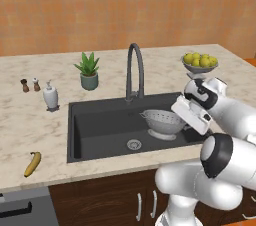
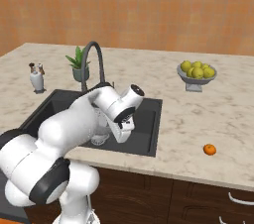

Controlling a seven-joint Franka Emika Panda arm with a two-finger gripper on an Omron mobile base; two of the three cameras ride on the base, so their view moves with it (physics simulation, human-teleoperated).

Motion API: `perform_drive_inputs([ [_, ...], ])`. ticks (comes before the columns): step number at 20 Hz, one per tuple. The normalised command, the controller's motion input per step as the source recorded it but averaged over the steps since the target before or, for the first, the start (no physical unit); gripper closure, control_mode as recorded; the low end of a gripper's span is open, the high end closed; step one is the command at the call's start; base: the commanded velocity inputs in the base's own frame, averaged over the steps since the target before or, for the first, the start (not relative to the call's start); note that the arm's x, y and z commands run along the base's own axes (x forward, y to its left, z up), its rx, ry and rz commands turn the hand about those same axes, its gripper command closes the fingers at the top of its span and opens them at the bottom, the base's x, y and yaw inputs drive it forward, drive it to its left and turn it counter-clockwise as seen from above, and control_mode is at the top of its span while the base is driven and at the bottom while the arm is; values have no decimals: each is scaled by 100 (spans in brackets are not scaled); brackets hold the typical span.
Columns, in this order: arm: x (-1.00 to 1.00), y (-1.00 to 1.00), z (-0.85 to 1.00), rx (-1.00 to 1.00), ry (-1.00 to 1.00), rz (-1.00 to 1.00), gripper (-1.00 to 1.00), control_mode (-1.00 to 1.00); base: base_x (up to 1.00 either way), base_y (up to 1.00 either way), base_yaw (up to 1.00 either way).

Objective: Put the colander in the sink, put the banana, tangerine in the colander, and turn on the sink faucet and pour water over the colander.

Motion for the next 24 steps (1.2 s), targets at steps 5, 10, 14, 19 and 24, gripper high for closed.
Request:
perform_drive_inputs([
  [5, 26, 21, -45, 0, 0, 15, 100, -100, 0, 0, 0],
  [10, 39, 37, -38, 0, 0, 7, 100, -100, 0, 0, 0],
  [14, 51, 21, -27, 0, 0, 1, 100, -100, 0, 0, 0],
  [19, 17, 3, -41, 0, 0, 0, 100, -100, 0, 0, 0],
  [24, 10, 1, -42, 0, 0, 0, 100, -100, 0, 0, 0],
])
